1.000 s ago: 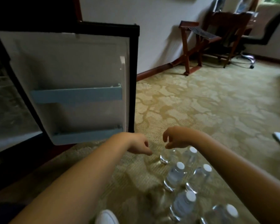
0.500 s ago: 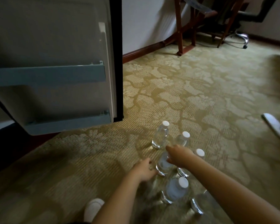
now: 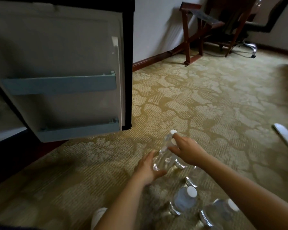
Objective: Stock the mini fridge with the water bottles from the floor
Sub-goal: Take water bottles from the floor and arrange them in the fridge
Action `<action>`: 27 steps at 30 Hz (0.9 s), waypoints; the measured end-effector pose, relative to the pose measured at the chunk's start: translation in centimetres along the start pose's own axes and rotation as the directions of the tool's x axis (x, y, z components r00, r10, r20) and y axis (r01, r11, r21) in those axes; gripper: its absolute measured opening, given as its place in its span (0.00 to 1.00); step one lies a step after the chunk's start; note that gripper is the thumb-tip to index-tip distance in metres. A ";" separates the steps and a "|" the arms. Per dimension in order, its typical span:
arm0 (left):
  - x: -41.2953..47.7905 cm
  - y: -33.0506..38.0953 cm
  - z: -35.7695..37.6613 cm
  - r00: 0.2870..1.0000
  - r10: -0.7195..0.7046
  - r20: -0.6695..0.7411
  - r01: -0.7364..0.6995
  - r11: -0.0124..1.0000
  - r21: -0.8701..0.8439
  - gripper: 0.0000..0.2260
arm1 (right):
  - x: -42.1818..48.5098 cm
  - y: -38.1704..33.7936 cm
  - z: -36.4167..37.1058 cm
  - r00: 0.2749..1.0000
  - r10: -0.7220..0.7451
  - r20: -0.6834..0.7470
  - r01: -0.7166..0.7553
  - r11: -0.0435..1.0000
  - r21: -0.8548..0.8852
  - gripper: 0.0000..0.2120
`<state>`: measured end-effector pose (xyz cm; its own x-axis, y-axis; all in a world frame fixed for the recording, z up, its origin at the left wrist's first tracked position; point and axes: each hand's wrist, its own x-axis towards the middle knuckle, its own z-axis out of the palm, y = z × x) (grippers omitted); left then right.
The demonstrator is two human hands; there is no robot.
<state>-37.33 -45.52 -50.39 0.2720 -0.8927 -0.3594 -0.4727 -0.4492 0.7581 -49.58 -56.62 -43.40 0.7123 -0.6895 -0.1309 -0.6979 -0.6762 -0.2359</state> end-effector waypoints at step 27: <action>-11.1 3.7 -32.1 0.929 0.275 -0.249 -0.130 0.870 0.476 0.13 | 5.7 -25.5 -14.6 0.797 -0.507 -0.327 0.547 0.836 0.037 0.11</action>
<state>-15.22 -36.15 -26.12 0.3312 -0.9435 0.0103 -0.8455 -0.2919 0.4470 -28.83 -47.13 -24.09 0.8977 -0.2916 0.3302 -0.1912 -0.9332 -0.3043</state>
